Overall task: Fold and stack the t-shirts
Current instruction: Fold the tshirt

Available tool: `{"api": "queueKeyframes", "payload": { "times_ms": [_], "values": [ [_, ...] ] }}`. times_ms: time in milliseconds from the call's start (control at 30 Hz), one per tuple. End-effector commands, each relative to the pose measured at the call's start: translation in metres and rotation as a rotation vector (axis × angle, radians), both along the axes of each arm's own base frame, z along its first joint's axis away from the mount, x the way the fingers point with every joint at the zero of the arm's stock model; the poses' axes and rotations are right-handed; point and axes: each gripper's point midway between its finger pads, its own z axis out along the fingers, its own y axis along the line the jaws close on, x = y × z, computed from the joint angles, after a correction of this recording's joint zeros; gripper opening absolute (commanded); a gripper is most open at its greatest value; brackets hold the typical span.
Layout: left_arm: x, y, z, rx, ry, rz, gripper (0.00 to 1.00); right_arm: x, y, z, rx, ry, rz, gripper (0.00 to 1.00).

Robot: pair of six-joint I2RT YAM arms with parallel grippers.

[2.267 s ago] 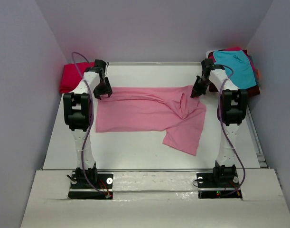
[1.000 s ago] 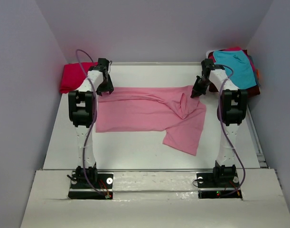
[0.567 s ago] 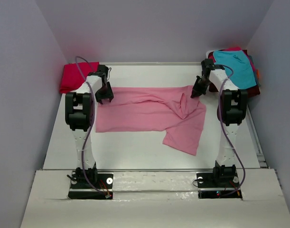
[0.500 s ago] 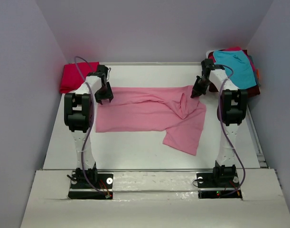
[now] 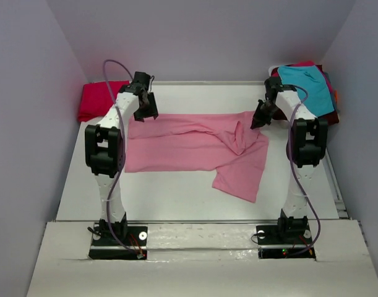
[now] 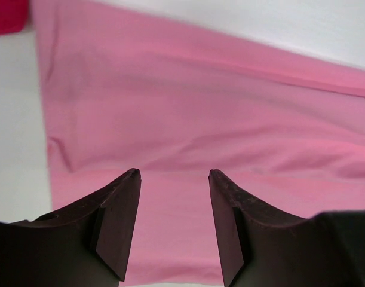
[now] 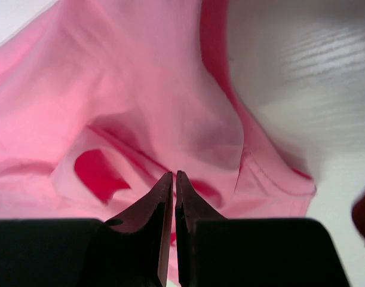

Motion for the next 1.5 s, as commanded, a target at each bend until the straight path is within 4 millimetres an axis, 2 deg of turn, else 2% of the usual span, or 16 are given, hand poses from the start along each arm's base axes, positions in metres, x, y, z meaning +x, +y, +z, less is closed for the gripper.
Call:
{"api": "queueKeyframes", "payload": {
  "times_ms": [0,67,100,133,167,200,233,333,400,567,833,900,1000,1100,1300,1467],
  "values": [
    [0.012,-0.083,0.021,-0.053,-0.058,-0.159,0.61,-0.016,0.017,0.057,0.044,-0.093,0.04,0.12],
    [0.019,-0.101,0.019,-0.064,-0.063,-0.177,0.61,-0.025,0.024,0.06,0.048,-0.091,0.053,0.13],
    [0.015,-0.119,0.016,-0.092,-0.049,-0.214,0.61,-0.026,0.031,0.063,0.06,-0.107,0.065,0.14],
    [0.02,-0.127,0.022,-0.1,-0.068,-0.223,0.61,-0.028,0.034,0.069,0.079,-0.124,0.067,0.16],
    [0.021,-0.133,0.012,-0.098,-0.051,-0.231,0.61,-0.035,0.041,0.062,0.1,-0.103,0.079,0.18],
    [0.019,-0.138,0.01,-0.097,-0.043,-0.239,0.61,-0.036,0.045,0.061,0.128,-0.101,0.087,0.27],
    [0.023,-0.14,0.013,-0.101,-0.053,-0.24,0.61,-0.04,0.055,0.056,0.13,-0.088,0.11,0.33],
    [0.025,-0.141,0.001,-0.096,-0.032,-0.238,0.61,-0.047,0.072,0.046,0.144,-0.073,0.155,0.52],
    [0.025,-0.14,-0.001,-0.09,-0.029,-0.238,0.61,-0.049,0.086,0.043,0.141,-0.091,0.182,0.55],
    [0.019,-0.133,-0.004,-0.062,-0.019,-0.248,0.61,-0.047,0.093,0.031,0.12,-0.082,0.198,0.56],
    [0.014,-0.122,-0.004,-0.013,-0.018,-0.242,0.61,-0.021,0.094,0.021,0.067,-0.149,0.218,0.54],
    [0.013,-0.122,-0.003,-0.011,-0.019,-0.242,0.61,-0.013,0.087,0.023,0.022,-0.175,0.218,0.54],
    [0.013,-0.121,-0.001,-0.005,-0.02,-0.244,0.61,-0.006,0.089,0.024,0.024,-0.188,0.226,0.54],
    [0.014,-0.12,0.001,-0.001,-0.024,-0.246,0.61,0.0,0.091,0.024,0.028,-0.207,0.224,0.52],
    [0.013,-0.118,0.001,0.013,-0.016,-0.248,0.61,0.011,0.093,0.035,0.037,-0.264,0.213,0.46],
    [0.013,-0.117,0.0,0.019,-0.016,-0.249,0.61,0.007,0.1,0.029,0.055,-0.233,0.226,0.38]
  ]
}}
